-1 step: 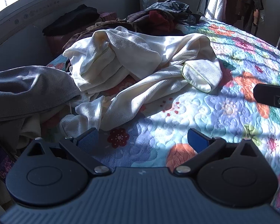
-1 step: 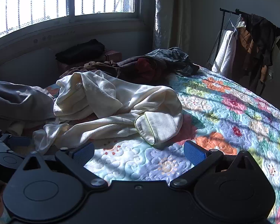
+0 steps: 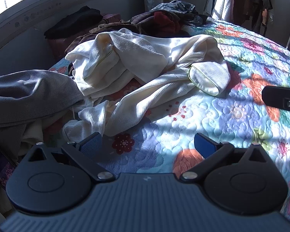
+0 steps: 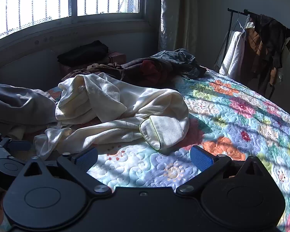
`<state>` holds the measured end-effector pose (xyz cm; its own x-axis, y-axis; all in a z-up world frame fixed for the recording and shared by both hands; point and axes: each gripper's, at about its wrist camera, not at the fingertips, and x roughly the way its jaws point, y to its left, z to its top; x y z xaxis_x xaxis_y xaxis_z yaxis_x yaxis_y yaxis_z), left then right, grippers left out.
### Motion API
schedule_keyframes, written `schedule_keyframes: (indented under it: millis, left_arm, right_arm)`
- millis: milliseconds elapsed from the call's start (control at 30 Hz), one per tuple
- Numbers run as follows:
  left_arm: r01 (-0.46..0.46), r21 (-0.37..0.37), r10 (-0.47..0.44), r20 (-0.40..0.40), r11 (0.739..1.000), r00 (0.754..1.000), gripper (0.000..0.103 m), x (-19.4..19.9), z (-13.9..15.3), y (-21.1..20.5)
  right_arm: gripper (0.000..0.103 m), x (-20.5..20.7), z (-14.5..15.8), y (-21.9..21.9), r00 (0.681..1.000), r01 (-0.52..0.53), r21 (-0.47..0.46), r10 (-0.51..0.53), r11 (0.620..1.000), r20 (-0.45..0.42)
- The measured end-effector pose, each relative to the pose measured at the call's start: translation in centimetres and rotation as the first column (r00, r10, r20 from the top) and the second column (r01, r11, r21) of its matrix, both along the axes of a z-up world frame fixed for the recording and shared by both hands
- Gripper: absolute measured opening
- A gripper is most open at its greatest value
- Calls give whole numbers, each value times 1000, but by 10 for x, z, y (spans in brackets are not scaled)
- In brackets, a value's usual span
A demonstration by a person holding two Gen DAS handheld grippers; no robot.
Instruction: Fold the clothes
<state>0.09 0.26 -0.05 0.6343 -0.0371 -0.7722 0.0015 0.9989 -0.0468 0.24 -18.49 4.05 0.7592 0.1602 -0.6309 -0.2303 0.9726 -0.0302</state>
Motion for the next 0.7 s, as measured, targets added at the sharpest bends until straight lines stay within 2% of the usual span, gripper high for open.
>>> schedule_keyframes:
  millis: [67, 133, 267, 400, 567, 700]
  left_arm:
    - [5, -49, -6, -7, 999, 1000, 103, 2, -1, 6]
    - [28, -52, -29, -23, 998, 999, 103, 7, -1, 8]
    - [33, 24, -34, 17, 999, 999, 103, -2, 3, -4]
    - [31, 24, -32, 38, 999, 999, 103, -6, 1, -14]
    - [9, -8, -9, 48, 1000, 999, 103, -6, -1, -8]
    - [5, -7, -5, 49, 1000, 999, 103, -5, -1, -6]
  right_arm:
    - [103, 0, 0, 1, 1000, 0, -2, 0, 1000, -2]
    - [103, 0, 1, 1, 1000, 0, -2, 0, 1000, 0]
    - [103, 1, -1, 0, 1000, 1, -1, -1, 1000, 2]
    - [103, 0, -4, -1, 1000, 2, -2, -2, 1000, 4]
    - [103, 2, -4, -2, 1000, 7, -4, -7, 1000, 0]
    - [103, 2, -4, -1, 1000, 6, -5, -6, 1000, 4]
